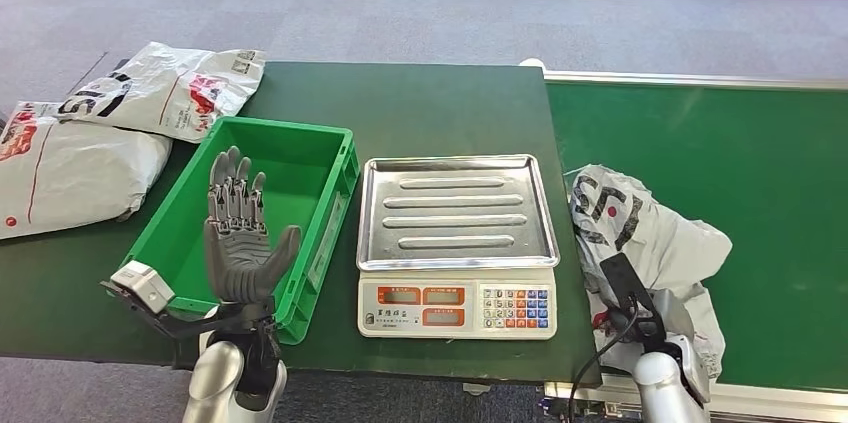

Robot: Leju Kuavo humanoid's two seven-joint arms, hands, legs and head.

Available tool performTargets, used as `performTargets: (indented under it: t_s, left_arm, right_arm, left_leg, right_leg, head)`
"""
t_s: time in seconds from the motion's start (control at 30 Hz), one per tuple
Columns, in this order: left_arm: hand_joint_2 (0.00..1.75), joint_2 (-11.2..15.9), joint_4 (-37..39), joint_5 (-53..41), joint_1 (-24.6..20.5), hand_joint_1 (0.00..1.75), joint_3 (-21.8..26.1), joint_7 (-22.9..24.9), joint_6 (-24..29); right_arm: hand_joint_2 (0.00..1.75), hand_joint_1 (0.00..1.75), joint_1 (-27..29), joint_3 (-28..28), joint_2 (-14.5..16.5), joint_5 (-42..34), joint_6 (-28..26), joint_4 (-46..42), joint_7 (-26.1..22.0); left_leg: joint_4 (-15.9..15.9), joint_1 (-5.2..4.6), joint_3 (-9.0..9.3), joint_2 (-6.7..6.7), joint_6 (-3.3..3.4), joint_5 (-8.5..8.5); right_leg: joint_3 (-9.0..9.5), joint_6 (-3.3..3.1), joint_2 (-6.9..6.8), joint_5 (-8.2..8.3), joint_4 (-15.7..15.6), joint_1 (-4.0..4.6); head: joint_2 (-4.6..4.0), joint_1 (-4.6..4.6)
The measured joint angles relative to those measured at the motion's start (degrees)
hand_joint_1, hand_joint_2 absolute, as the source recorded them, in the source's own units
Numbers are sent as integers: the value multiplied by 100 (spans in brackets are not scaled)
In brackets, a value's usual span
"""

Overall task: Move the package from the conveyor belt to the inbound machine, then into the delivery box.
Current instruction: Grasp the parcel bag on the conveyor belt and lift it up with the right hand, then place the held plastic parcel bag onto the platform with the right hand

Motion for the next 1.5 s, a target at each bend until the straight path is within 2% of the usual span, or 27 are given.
performTargets:
  t_s: [0.37,0.5,0.63,0.73,0.8,0.87,1.1,1.37,1.5]
  left_arm:
    - [175,-3,-62,9,7,0,4,3,5]
    - [175,-9,-61,13,9,0,9,10,24]
    - [175,-11,-42,38,8,0,13,-1,77]
    - [175,-11,-26,51,6,0,13,-2,133]
    - [175,-12,-14,57,4,0,13,-2,165]
    - [175,-13,-1,67,2,0,13,-2,192]
    - [175,-13,33,83,-3,0,12,-3,206]
    - [175,-13,80,83,-17,0,-20,-3,199]
    - [175,-13,85,84,-17,0,-20,-6,197]
  right_arm:
    - [175,175,362,-56,89,-75,-135,-891,-86]
    - [175,175,613,-86,202,-307,-1071,-1628,-712]
    - [175,175,927,-87,397,-462,-1968,-3020,-1403]
    - [175,175,1114,-102,660,-550,-2342,-4038,-2175]
    - [175,175,1173,-153,892,-672,-2384,-4643,-2757]
    - [175,175,1199,-193,1073,-747,-2394,-5117,-3055]
    - [175,175,1216,-274,1336,-1018,-2399,-6035,-3455]
    - [175,175,1248,-431,1366,-1508,-2396,-6795,-4037]
    - [175,175,1258,-396,1375,-1535,-2374,-6930,-4016]
  left_leg:
    - [0,-3,-22,0,-1,1]
    - [0,-4,-32,-8,0,3]
    - [0,-3,-34,-5,0,3]
    - [-1,-2,-36,0,-1,2]
    - [-1,-1,-35,6,-1,2]
    - [-1,-1,-35,8,-2,4]
    - [0,-9,-34,10,-1,8]
    - [0,-15,-34,10,1,9]
    - [-1,-14,-36,12,1,9]
  right_leg:
    - [-25,1,1,1,0,-1]
    - [-33,1,-1,1,0,-5]
    - [-39,0,0,1,1,-6]
    - [-45,0,7,1,1,-6]
    - [-48,0,11,1,1,-6]
    - [-47,0,10,1,1,-4]
    - [-46,3,13,8,1,-1]
    - [-47,6,14,10,1,-5]
    - [-46,5,17,10,1,-6]
  head:
    - [0,1]
    - [0,1]
    - [0,1]
    - [0,1]
    - [0,-1]
    - [0,-1]
    - [0,1]
    - [0,1]
    - [0,1]
